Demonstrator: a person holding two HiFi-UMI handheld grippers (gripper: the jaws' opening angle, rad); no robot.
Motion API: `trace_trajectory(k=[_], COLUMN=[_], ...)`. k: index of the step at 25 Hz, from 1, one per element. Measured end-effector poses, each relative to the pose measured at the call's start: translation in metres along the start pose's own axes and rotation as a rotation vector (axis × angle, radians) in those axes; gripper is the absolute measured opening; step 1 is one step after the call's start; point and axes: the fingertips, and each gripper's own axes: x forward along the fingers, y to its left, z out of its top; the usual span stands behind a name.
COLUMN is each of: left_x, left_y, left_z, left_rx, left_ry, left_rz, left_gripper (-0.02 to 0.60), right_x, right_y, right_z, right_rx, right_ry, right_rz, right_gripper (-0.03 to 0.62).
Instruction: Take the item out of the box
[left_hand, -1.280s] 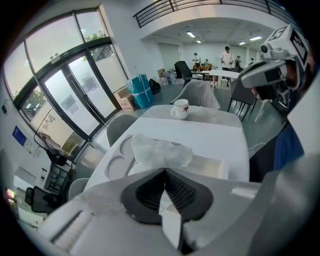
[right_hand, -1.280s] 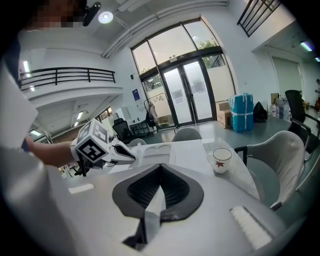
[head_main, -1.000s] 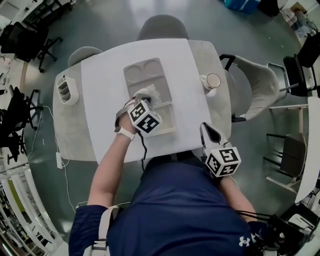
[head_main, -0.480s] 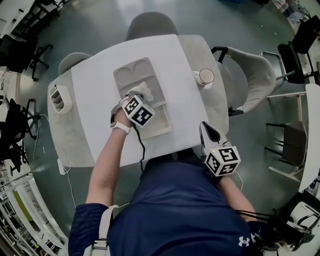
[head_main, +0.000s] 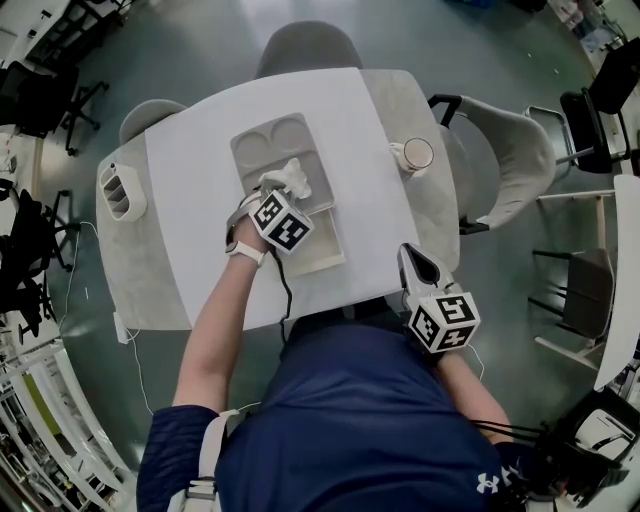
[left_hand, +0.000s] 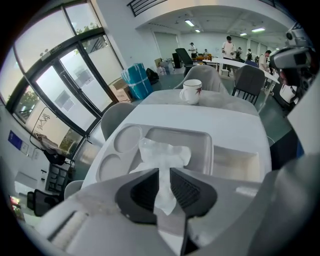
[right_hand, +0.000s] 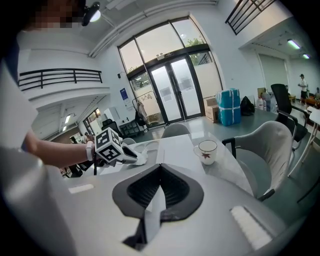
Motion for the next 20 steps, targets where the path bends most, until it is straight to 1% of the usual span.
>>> trace_trajectory(k=[1, 2, 4, 6, 7, 9, 13, 16, 20], left_x=[-0.002, -0.004, -0.010, -0.020, -0.027, -0.046, -0.093, -0.127, -0.170], left_y=[0.002, 0.004, 0.006, 0.007, 0.009, 0.015, 0.030, 0.039, 0.043], left_z=[0.000, -0.001, -0.003, -0.001, 0.003, 0.013, 0.029, 0.034, 0.036], left_rx=[-0.012, -0.023, -0.046, -0.072, -0.088, -0.125, -0.180, -0.204, -0.223], left_ry=[-0.005, -0.010, -0.022, -0.052, -0.080, -0.165, -0.342, -0.431, -0.522], left_rz=[0.010, 0.019, 0.033, 0.047, 0.060, 0.099, 0.207, 0.279, 0.366], left_gripper=[0.093, 0.109, 0.117, 0.120, 0.120, 0.120, 0.120, 0.120, 0.120], right_x=[0.001, 0.001, 0.003, 0.005, 0.005, 0.007, 0.011, 0.016, 0.021], right_y=[0.001, 0.002, 0.005, 0.008, 0.009, 0.012, 0.021, 0.031, 0.045], right_z=[0.000, 0.000, 0.001, 0.003, 0.004, 0.007, 0.010, 0.012, 0.017], right_rx=[-0.003, -0.006, -0.016, -0.027, -0.031, -0.040, -0.059, -0.077, -0.111], right_ry=[0.001, 0.003, 0.004, 0.005, 0.006, 0.006, 0.007, 0.009, 0.002], right_rz=[0.003, 0.007, 0.019, 0.031, 0.037, 0.050, 0.084, 0.115, 0.158], right_gripper=[0.002, 0.002, 0.002, 0.002, 0.002, 0.002, 0.002, 0.002, 0.002])
